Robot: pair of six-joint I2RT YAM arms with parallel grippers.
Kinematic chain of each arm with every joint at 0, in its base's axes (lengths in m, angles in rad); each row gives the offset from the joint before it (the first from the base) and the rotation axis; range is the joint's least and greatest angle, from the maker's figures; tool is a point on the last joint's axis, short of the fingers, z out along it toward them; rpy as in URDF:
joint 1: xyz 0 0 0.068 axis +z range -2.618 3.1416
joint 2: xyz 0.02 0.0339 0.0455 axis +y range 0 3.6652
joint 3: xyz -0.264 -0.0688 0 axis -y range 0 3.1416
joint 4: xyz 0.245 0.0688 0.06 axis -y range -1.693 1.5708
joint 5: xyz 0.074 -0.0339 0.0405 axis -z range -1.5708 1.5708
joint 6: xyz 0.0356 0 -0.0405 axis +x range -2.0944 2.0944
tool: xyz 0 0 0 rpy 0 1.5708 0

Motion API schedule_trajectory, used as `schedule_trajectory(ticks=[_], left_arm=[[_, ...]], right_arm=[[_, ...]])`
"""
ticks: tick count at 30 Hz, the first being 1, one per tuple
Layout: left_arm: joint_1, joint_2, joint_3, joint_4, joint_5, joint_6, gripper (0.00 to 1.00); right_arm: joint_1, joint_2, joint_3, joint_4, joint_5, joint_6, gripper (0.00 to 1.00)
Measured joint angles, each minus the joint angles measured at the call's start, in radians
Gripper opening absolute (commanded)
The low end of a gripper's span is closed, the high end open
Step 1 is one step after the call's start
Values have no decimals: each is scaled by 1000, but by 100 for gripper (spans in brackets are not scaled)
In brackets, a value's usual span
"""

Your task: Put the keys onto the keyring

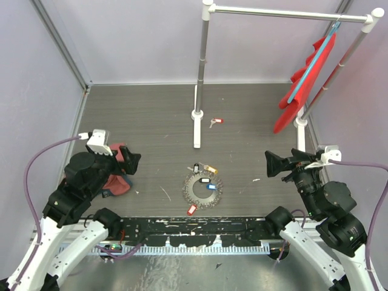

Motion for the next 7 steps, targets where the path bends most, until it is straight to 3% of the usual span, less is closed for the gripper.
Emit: schedule_trajectory(ticks=[7], left_arm=[[0, -37, -22, -29, -32, 1, 98]], right_arm=[[0, -13, -27, -29, -3, -2, 100]])
